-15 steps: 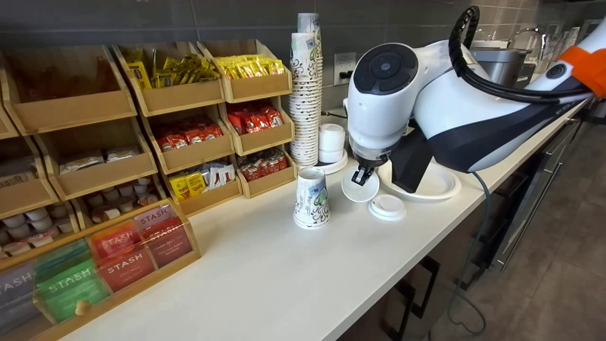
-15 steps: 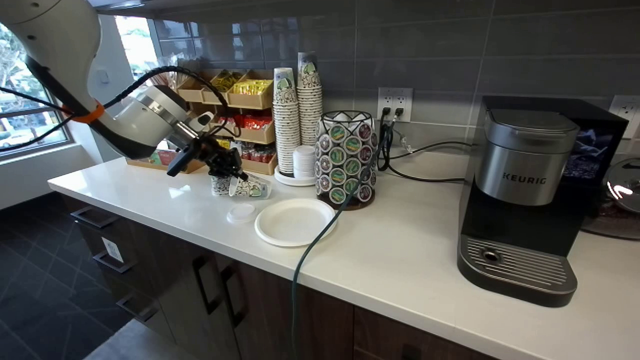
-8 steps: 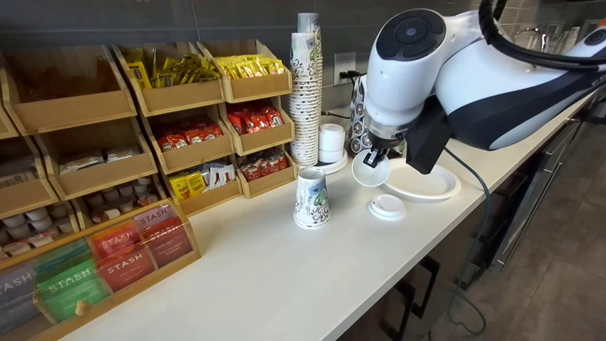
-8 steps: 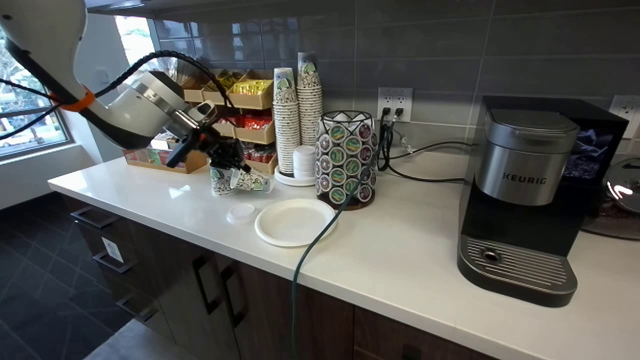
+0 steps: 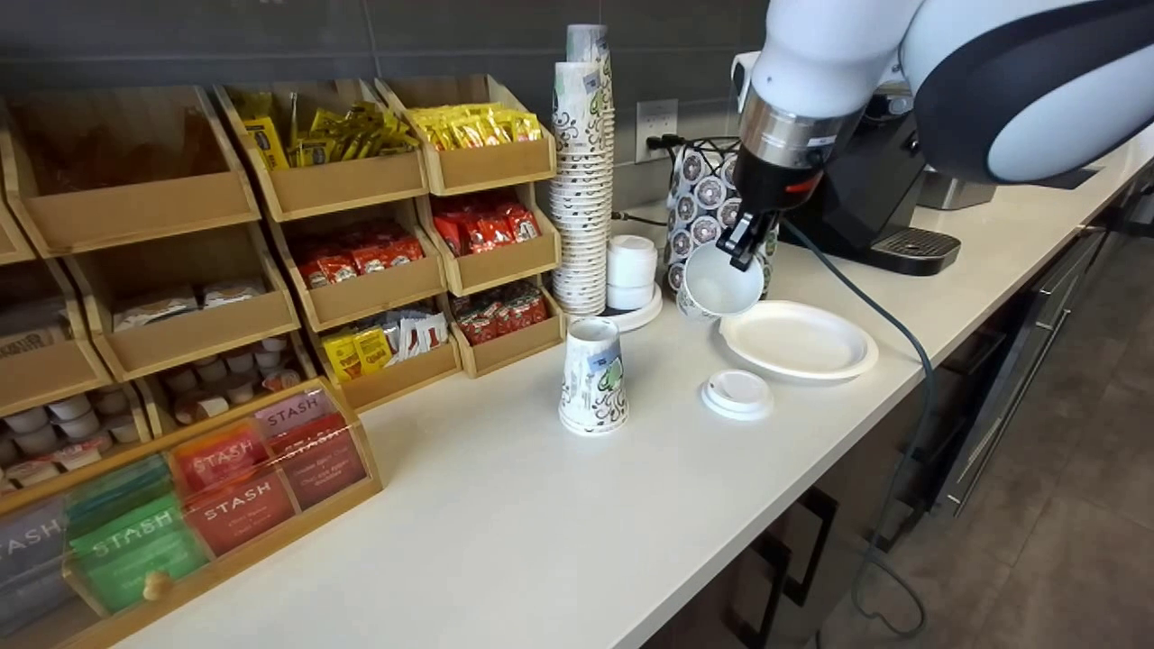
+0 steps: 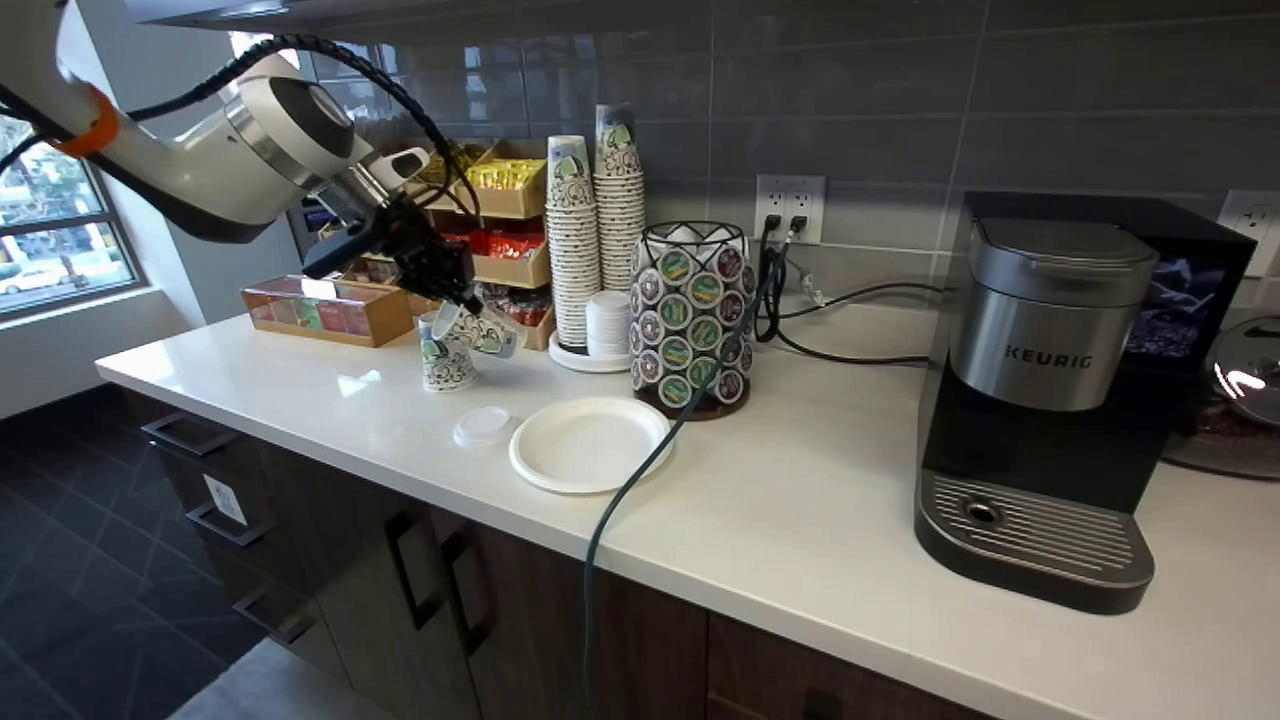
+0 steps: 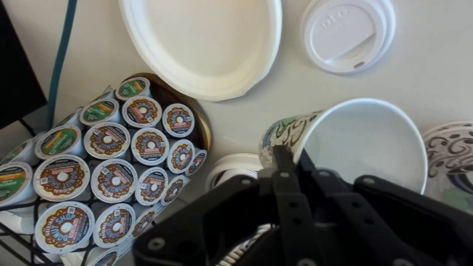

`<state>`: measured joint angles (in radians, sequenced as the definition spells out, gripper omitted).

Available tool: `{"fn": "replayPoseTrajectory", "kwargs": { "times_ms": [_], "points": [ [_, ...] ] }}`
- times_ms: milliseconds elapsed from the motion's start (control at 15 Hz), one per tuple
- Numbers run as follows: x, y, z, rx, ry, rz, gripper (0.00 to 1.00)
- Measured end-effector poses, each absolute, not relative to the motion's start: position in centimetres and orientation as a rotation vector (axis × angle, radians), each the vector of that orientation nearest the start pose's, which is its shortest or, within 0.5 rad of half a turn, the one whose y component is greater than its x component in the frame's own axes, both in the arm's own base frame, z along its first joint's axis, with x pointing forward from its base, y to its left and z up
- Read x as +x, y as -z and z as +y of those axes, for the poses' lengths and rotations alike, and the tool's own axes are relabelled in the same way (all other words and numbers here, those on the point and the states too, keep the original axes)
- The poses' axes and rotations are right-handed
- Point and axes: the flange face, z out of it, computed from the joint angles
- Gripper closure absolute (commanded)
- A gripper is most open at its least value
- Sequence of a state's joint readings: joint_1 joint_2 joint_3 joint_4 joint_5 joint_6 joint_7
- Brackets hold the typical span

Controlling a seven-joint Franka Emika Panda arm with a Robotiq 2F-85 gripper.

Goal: Set the right cup upright on the table

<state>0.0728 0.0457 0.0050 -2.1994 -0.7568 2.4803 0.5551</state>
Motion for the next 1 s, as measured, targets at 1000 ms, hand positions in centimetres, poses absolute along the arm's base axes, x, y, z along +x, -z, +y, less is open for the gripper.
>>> {"fn": "replayPoseTrajectory", "kwargs": {
  "times_ms": [1000],
  "points": [
    [53.8, -39.4, 3.5, -3.055, 0.197, -0.183, 0.95]
  ]
}}
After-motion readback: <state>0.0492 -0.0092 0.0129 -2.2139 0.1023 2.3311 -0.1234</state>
